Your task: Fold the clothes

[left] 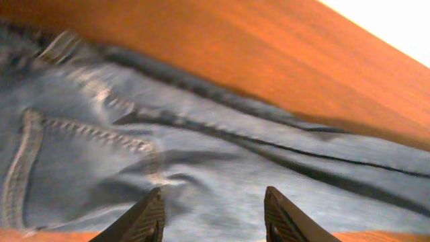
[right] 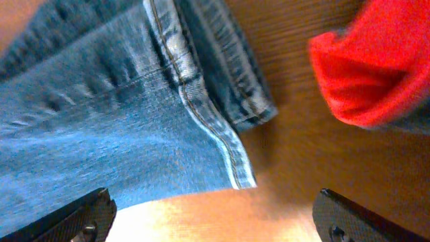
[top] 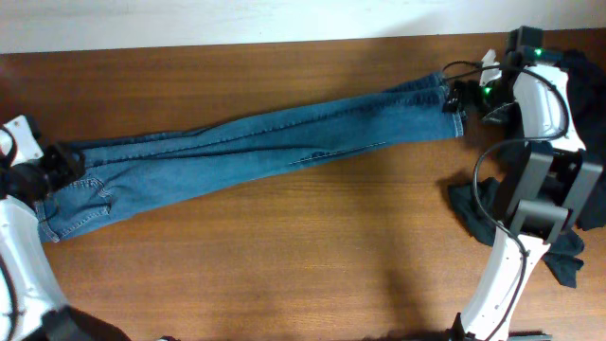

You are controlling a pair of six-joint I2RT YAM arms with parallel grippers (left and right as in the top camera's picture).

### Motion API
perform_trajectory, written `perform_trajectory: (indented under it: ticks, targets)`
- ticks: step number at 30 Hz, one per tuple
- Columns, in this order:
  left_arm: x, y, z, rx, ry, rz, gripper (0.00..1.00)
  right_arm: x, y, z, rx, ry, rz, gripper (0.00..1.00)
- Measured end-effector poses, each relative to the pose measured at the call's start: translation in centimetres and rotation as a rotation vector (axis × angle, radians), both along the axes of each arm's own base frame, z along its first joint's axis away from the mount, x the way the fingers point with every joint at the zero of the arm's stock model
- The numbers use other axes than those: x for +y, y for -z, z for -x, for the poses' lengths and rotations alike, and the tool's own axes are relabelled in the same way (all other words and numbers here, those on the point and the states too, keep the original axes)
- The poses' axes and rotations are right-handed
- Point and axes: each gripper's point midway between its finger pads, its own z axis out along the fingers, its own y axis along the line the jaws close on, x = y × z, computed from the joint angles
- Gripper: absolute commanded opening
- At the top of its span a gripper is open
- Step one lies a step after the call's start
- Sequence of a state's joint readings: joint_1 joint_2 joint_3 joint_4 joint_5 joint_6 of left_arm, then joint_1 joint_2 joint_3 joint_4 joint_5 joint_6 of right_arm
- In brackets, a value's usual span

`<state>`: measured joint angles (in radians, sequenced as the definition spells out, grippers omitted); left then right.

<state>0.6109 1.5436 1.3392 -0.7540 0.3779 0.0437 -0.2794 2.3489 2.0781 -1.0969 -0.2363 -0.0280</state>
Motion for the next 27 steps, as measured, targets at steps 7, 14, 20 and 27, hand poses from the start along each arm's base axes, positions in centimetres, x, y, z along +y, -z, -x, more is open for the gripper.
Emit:
perform_trajectory:
  ticks: [7, 14, 20, 27]
  targets:
    - [-5.0, -3.4, -1.0, -0.082, 0.126, -0.029, 0.48, 0.9, 2.4, -0.4, -0.008, -0.105, -0.048, 0.99]
    - [-7.4, -3.5, -1.7, -0.083, 0.189, -0.028, 0.48, -0.7, 2.9, -0.4, -0.030, -0.092, -0.088, 0.99]
    - [-7.8, -3.3, -1.8, -0.074, 0.195, -0.039, 0.48, -1.6, 3.9, -0.8, -0.057, -0.081, -0.128, 0.99]
    - [-7.7, -3.2, -1.7, -0.068, 0.192, -0.039, 0.48, -0.3, 3.5, -2.6, -0.151, -0.111, -0.219, 0.99]
